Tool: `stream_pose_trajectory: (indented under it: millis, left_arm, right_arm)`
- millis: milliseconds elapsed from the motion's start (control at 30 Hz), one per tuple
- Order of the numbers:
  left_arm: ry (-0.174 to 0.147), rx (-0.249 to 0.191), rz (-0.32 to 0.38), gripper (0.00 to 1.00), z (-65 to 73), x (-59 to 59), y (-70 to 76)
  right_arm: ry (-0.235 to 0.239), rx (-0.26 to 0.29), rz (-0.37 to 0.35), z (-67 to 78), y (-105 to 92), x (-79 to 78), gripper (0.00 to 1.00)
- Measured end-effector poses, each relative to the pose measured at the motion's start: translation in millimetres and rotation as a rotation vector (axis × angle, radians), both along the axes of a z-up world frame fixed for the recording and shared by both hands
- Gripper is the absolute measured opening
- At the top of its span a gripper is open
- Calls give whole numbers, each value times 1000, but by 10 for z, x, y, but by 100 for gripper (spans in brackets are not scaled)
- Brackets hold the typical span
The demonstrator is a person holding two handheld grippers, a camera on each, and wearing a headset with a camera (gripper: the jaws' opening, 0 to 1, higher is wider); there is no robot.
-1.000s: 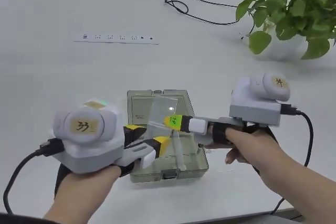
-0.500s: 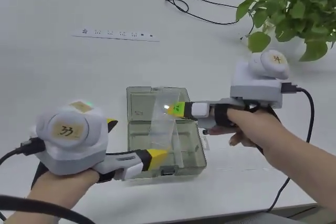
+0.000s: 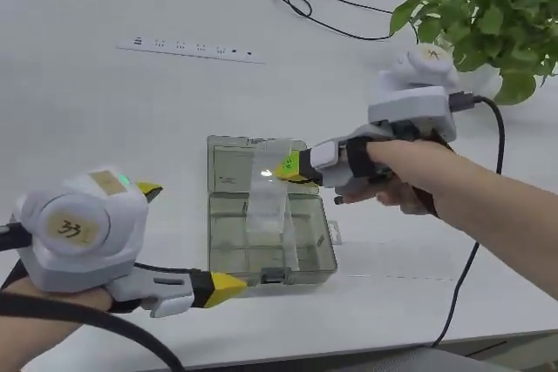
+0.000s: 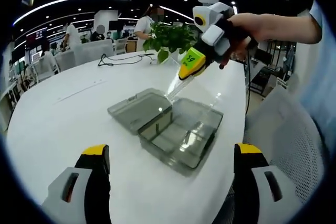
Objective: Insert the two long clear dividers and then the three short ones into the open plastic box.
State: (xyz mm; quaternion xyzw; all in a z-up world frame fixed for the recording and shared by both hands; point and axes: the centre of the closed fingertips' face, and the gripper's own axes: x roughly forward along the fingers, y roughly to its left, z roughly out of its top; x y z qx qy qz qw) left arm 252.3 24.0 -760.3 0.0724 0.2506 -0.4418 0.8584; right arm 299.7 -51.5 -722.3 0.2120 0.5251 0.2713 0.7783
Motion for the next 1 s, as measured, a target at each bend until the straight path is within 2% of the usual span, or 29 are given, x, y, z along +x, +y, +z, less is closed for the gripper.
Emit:
stream_pose_trajectory:
  millis: [133,267,400,433,467,500,567,667,733,800,833,867,900,1000]
  left_arm:
    - [15,-21,26,100,-14,13,31]
    - [18,-20,22,100,-53,-5,29]
    - [18,-26,26,100,-71,-9,31]
    - [19,-28,28,100,-72,-9,31]
    - [20,-29,29,100,-73,-10,29]
    - [21,-33,32,100,-72,-10,25]
    - [17,-38,38,100,-63,-1,20]
    - [19,-41,37,100,-63,-6,8]
    - [18,-40,34,100,-68,-11,3]
    - [19,-41,33,100,-68,-19,0]
    - [19,-42,33,100,-68,-23,-2]
    - [21,-41,32,100,-72,-30,-4]
    - [21,-38,30,100,-76,-35,-4]
    - [21,-45,32,100,-72,-42,-10]
  right_arm:
    - [45,-44,46,-3,20,-22,2]
    - [102,-65,60,-57,41,27,2]
    - [181,-98,95,-146,68,-19,2]
    - [179,-111,97,-173,66,0,2]
    - [201,-143,118,-216,36,-24,2]
    - [200,-148,115,-238,45,-4,2]
    - [232,-167,128,-318,31,7,2]
    - [256,-169,113,-356,74,-49,2]
    - [281,-188,109,-402,46,-39,2]
    - [285,-207,105,-442,22,-22,2]
    - [308,-223,102,-459,-4,-78,2]
    - [303,-220,100,-470,-1,-74,2]
    - [328,-223,86,-494,-19,-95,2]
    - [335,-214,72,-543,-23,-50,2]
